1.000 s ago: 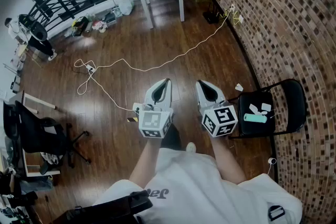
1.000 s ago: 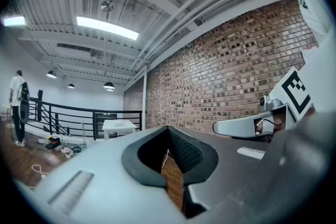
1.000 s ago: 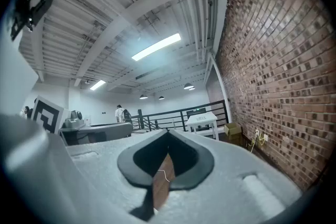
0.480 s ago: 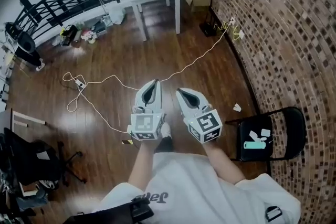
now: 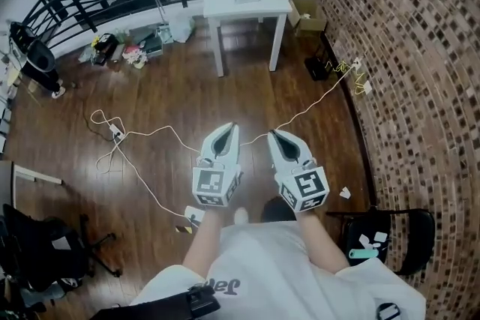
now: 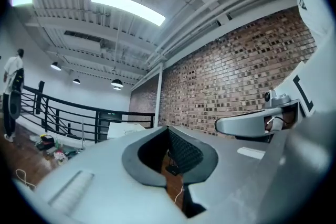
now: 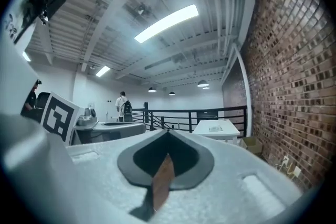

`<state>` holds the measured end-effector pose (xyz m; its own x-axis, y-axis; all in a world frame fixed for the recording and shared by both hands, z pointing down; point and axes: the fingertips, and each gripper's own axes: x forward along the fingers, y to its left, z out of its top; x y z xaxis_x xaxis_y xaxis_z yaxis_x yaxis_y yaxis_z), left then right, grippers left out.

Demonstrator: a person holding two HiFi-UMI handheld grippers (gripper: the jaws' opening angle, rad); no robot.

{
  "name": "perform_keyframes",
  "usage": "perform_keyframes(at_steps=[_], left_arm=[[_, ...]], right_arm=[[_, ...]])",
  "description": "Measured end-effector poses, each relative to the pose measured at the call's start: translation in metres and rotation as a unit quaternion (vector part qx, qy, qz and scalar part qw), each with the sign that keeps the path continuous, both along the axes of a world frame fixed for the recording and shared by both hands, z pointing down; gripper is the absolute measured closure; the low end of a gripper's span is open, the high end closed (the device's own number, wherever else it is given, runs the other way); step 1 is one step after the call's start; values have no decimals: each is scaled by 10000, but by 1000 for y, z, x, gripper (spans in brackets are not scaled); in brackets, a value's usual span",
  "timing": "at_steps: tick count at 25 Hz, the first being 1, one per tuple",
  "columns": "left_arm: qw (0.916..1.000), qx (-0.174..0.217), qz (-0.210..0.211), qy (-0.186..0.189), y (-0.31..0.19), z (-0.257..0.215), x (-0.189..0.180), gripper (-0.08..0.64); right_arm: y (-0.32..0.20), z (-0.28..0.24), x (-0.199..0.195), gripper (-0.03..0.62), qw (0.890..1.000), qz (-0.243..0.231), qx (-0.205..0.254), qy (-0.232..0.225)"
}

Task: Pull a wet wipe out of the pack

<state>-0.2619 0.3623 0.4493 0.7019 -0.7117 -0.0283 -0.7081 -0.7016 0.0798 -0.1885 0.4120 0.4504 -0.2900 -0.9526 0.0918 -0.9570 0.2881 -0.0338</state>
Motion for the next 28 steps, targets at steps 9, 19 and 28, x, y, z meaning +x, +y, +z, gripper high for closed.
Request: perform_keyframes(at_steps=[9, 19, 28], left_arm=[[9998, 60, 53, -195, -204, -10, 134, 545], [9985, 139, -270, -446, -379, -23, 227, 545], [9981, -195, -430, -400, -527, 19, 252, 545]], right_arm=[[-212, -3, 147, 603, 9992, 250, -73, -313], [-413, -16, 268, 603, 9982, 28, -190, -572], [-539, 44, 280, 603, 9956, -285, -747, -487]])
